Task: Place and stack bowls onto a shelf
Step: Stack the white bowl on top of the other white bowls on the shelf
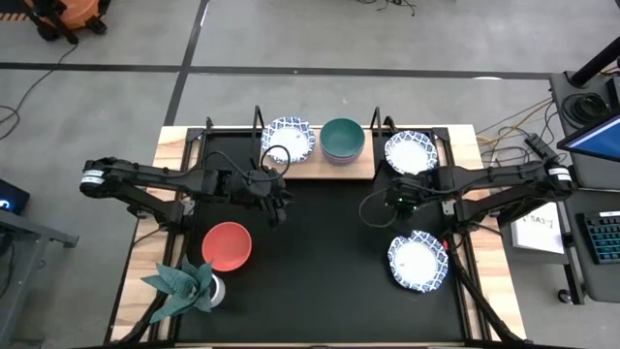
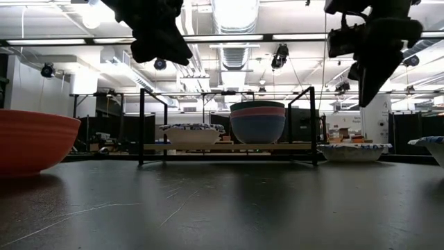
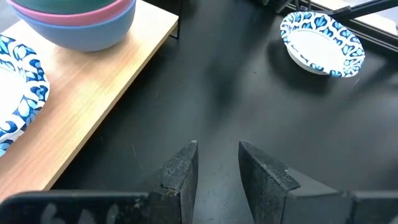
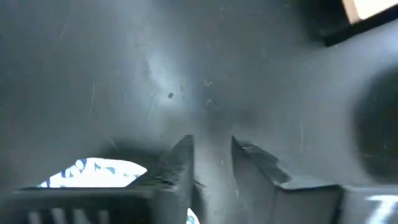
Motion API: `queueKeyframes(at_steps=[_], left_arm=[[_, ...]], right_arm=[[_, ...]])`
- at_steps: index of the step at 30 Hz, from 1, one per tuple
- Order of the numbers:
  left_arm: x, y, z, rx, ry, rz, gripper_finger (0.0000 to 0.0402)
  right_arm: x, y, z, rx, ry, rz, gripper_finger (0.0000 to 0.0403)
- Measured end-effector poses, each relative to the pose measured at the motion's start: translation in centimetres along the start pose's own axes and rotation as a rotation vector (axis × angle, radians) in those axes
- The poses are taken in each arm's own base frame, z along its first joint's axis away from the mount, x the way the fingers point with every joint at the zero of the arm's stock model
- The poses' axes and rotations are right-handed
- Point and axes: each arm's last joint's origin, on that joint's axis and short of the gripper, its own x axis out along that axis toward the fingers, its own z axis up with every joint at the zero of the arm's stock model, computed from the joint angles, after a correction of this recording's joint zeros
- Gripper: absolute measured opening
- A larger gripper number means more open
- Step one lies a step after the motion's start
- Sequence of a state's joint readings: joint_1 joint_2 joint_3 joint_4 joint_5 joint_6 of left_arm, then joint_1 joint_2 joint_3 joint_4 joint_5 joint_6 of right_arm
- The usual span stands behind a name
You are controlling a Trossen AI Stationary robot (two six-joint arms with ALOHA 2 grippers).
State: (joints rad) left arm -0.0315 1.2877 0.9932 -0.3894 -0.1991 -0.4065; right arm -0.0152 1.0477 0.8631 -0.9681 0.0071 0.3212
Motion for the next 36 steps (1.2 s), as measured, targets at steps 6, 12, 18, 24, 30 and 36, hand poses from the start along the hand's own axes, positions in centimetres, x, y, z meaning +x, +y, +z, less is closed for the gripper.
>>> queueKeyframes(at_steps=[6, 12, 18, 24, 30, 36], left_arm=[[0.0, 0.0, 0.0, 0.004, -0.004, 0.001, 0.0098], [0.0, 0.0, 0.1, 0.027, -0.014, 0.007, 0.0097], [0.0, 0.1, 0.2, 0.051, -0.040, 0.063, 0.0097], [0.0, 0.2, 0.2, 0.058, -0.043, 0.072, 0.0097], [0.0, 0.2, 0.2, 0.058, -0.043, 0.072, 0.0097], [0.0, 0.2, 0.2, 0.058, -0.044, 0.072, 0.0097]], right_arm=[[0.2, 0.8, -0.4, -0.170, 0.026, 0.009, 0.0189], [2.0, 2.4, -1.0, -0.271, 0.141, -0.001, 0.0200], [4.4, 3.5, -1.3, -0.324, 0.293, -0.059, 0.0201], [5.8, 3.8, -1.6, -0.355, 0.397, -0.060, 0.0201], [6.5, 4.0, -1.6, -0.361, 0.439, -0.017, 0.0201], [5.7, 3.9, -1.7, -0.348, 0.416, -0.012, 0.0201]])
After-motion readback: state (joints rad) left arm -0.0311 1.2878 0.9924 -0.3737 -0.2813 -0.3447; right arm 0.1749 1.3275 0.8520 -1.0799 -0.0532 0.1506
